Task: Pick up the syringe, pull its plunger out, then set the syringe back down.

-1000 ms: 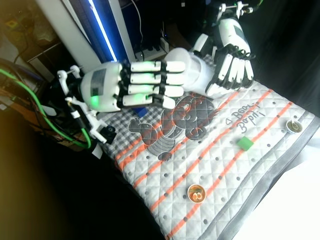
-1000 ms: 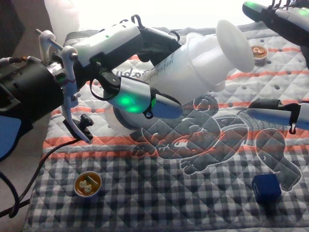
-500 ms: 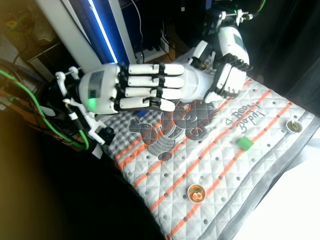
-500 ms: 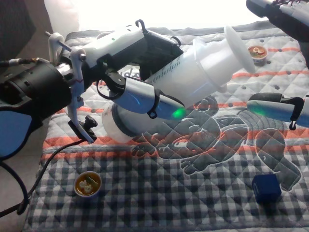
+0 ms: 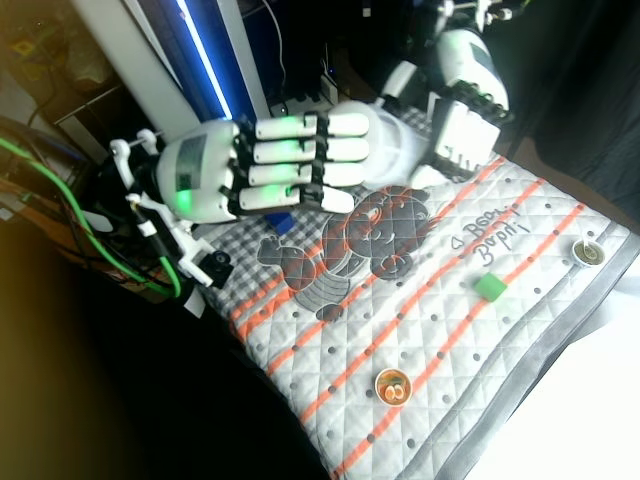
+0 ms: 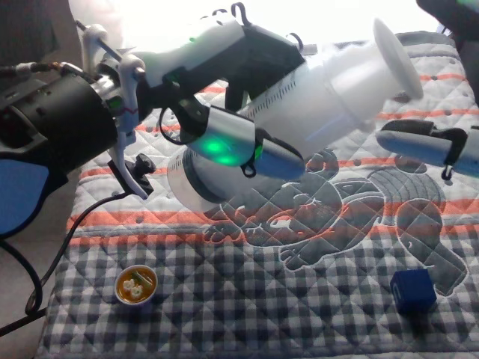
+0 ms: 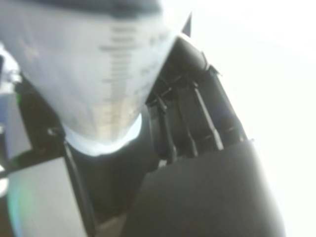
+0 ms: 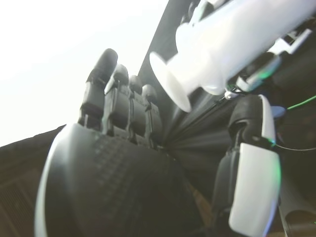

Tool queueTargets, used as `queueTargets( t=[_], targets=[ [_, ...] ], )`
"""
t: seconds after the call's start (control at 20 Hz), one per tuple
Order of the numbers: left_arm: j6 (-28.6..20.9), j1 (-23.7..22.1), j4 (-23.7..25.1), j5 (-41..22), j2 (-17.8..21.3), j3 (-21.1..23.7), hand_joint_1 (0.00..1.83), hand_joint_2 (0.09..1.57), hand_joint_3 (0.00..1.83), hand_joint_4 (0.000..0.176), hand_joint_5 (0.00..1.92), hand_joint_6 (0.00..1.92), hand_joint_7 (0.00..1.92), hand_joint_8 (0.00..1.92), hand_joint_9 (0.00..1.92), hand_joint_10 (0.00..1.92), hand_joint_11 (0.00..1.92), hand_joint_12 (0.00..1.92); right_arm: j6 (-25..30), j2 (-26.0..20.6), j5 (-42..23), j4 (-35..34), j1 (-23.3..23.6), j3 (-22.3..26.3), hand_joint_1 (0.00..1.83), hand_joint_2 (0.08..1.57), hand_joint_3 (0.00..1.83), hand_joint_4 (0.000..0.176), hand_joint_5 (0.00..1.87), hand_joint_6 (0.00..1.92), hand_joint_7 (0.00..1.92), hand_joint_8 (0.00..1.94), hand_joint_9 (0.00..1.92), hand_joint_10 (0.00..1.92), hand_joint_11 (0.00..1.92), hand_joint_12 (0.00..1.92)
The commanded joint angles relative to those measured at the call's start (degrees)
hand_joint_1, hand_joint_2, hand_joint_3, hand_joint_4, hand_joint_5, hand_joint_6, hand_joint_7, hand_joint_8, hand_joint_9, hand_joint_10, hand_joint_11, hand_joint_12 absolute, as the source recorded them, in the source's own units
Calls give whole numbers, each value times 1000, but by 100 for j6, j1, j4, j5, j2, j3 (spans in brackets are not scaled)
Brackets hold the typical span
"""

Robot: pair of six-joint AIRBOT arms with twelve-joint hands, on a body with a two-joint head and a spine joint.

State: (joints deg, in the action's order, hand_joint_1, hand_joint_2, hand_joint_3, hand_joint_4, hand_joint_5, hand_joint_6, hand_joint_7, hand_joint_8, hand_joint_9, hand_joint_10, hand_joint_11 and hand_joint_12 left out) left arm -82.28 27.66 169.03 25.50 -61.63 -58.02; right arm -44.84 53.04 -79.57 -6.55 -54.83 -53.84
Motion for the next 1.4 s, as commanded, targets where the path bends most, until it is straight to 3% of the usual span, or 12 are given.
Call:
queueTargets(
  t=[0.0,0.2,0.35,0.45,0.5,0.65,0.7,0.75,0.95,1.0,1.05,1.35],
  targets=[
    [-47,-122,94,781,15,-16,1243,1196,2,0,733,1150,933,1330,1061,1340,967,1652,36,39,-644,89,106,-23,825,959,1,0,196,6,186,4,222,9,0,1008],
    [-47,-100,27,644,-77,-110,1252,1156,0,0,818,1118,1004,1162,1058,1253,919,1581,36,50,-644,167,232,-35,821,959,0,0,189,3,191,5,228,8,0,1027],
    [-47,-92,16,575,-147,-166,1235,1196,5,0,744,1182,919,1335,1006,1358,911,1664,36,59,-643,204,253,-41,822,959,0,0,199,3,188,5,222,5,0,965],
    [-47,-65,-3,575,-166,-169,1241,1195,2,0,738,1172,932,1314,985,1286,895,1647,36,76,-632,204,266,-57,1326,964,2,0,202,7,181,4,211,3,0,967],
    [-47,-59,-3,576,-172,-169,1228,1225,5,0,713,1178,860,1469,946,1524,896,1843,36,83,-618,204,280,-63,1347,974,6,0,197,4,187,6,220,7,0,960],
    [-47,-52,-4,638,-184,-153,1258,1157,0,0,833,1043,990,1218,991,1269,879,1636,36,134,-476,204,337,-114,1353,977,4,0,193,6,184,7,221,6,0,992],
    [-47,-52,7,665,-183,-139,1255,1162,0,0,826,1044,971,1258,981,1269,863,1656,36,152,-436,203,343,-129,1401,970,0,0,673,159,700,144,771,207,525,1096],
    [-46,-50,14,682,-182,-130,1244,1188,3,0,787,1079,918,1363,967,1385,881,1747,36,169,-409,201,346,-142,1402,959,0,0,286,40,284,28,329,52,104,1066],
    [-46,-31,-25,737,-181,-128,1239,1206,4,0,746,1132,886,1408,888,1494,792,1811,36,201,-354,158,374,-180,1405,955,0,0,183,1,167,4,208,7,0,1028],
    [-46,-30,-32,739,-181,-129,1341,1189,0,0,753,1071,893,1279,836,1501,759,1738,36,201,-354,140,374,-182,1380,1061,4,0,868,591,822,752,833,962,697,1330],
    [-46,-23,-50,741,-177,-132,1363,1183,0,0,773,999,883,1271,831,1532,787,1756,36,201,-354,121,374,-188,1362,1128,11,0,887,896,854,1101,869,1281,790,1412],
    [-46,9,-121,783,-158,-141,1364,1183,0,0,684,1250,908,1132,825,1425,663,1584,36,198,-355,69,374,-209,1235,1197,6,0,824,1055,845,1469,914,1739,1048,1867]
  ],
)
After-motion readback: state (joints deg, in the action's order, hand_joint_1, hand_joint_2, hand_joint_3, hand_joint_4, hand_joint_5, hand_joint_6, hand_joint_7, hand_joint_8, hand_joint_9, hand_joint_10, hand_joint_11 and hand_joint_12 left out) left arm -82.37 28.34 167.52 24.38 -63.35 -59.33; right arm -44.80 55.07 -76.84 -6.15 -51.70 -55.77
